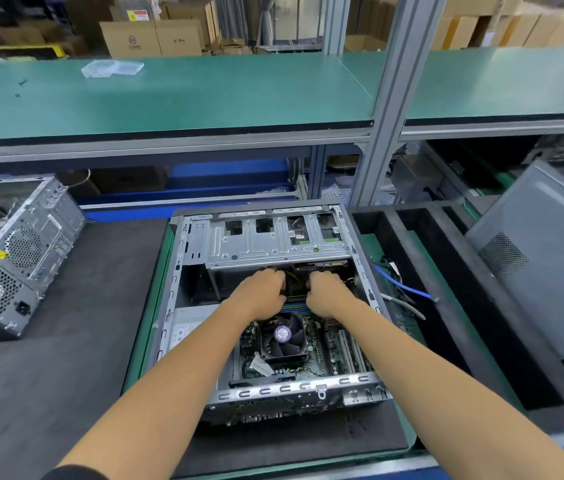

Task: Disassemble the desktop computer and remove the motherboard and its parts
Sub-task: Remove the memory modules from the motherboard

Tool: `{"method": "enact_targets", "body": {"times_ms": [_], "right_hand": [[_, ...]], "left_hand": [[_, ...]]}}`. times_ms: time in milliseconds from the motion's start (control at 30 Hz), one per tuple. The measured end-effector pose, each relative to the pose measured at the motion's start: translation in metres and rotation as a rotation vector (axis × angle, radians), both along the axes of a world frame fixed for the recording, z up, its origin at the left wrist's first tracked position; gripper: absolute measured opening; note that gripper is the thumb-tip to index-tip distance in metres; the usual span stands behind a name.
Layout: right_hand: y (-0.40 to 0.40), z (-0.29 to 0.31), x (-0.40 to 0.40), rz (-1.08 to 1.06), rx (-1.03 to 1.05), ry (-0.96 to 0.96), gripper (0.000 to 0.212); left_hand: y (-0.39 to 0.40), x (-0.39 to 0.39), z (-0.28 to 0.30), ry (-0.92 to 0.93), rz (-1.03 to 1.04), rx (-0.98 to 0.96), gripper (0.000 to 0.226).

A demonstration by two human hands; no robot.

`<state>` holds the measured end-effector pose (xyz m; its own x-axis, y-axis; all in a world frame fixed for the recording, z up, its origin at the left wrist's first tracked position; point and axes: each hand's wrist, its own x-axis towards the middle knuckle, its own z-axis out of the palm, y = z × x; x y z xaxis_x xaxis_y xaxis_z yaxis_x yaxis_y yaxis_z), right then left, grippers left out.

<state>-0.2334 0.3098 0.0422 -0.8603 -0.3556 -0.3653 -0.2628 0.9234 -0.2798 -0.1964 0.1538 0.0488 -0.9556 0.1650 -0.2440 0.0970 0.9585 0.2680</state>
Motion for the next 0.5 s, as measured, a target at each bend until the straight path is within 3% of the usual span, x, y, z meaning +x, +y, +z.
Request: {"method": "enact_targets", "body": {"times_ms": [167,500], "right_hand": [[-0.013,-0.008,-0.009,0.037,0.133,-0.013,0.026],[-0.029,-0.021,-0.030,0.078,0.222,-0.127,0.027]], "left_hand": [[0.000,-0.011,-0.010,-0.005,0.115,0.018,0.009],[0.002,-0.020,-0.017,-0.009,0.108,-0.086,0.010]]}}
